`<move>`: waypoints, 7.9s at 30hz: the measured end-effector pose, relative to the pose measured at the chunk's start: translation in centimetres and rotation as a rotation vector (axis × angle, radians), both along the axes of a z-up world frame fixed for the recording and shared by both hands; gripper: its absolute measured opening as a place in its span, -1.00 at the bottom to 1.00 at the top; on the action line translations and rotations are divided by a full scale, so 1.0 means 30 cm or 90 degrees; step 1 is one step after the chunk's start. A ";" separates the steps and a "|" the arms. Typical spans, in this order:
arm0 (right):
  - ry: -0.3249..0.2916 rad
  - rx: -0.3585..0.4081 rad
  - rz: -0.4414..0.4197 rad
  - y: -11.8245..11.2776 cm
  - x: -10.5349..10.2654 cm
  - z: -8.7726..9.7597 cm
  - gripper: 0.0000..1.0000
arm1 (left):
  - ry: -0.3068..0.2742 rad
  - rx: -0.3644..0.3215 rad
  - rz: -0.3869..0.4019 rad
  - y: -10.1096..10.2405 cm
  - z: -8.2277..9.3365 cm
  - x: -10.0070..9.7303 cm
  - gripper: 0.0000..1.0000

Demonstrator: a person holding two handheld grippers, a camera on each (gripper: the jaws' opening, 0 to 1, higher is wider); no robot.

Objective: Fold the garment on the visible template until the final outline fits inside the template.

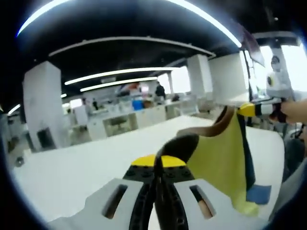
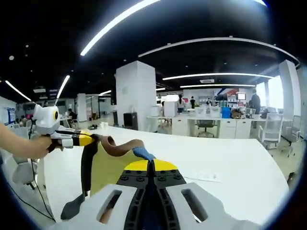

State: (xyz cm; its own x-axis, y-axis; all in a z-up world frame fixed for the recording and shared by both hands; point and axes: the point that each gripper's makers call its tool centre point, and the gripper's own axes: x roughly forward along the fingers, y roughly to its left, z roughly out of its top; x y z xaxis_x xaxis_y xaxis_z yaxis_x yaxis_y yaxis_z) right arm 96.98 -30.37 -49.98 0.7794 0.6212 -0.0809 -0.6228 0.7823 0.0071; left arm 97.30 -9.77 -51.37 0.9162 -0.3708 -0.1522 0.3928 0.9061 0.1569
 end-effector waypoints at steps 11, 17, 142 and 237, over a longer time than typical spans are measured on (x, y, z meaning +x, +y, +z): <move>0.027 -0.020 0.002 0.017 0.109 -0.126 -0.98 | 0.037 0.004 0.003 0.015 -0.114 0.095 -1.00; 0.048 -0.023 0.002 0.023 0.171 -0.200 -0.98 | 0.063 0.013 0.005 0.015 -0.185 0.156 -1.00; 0.126 -0.079 0.025 0.060 0.164 -0.466 0.12 | 0.216 -0.036 0.062 0.033 -0.492 0.104 0.40; 0.364 -0.361 0.091 -0.105 -0.560 -0.908 0.08 | 0.272 -0.114 0.047 -0.043 -0.553 -0.364 0.37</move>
State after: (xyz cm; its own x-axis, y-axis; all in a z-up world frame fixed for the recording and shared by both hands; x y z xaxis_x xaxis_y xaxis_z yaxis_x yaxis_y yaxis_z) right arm 80.18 -33.53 -77.23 0.4386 0.4569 -0.7739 -0.7366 0.6761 -0.0182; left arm 86.38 -11.05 -67.96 0.8100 -0.3617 -0.4615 0.3211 0.9322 -0.1671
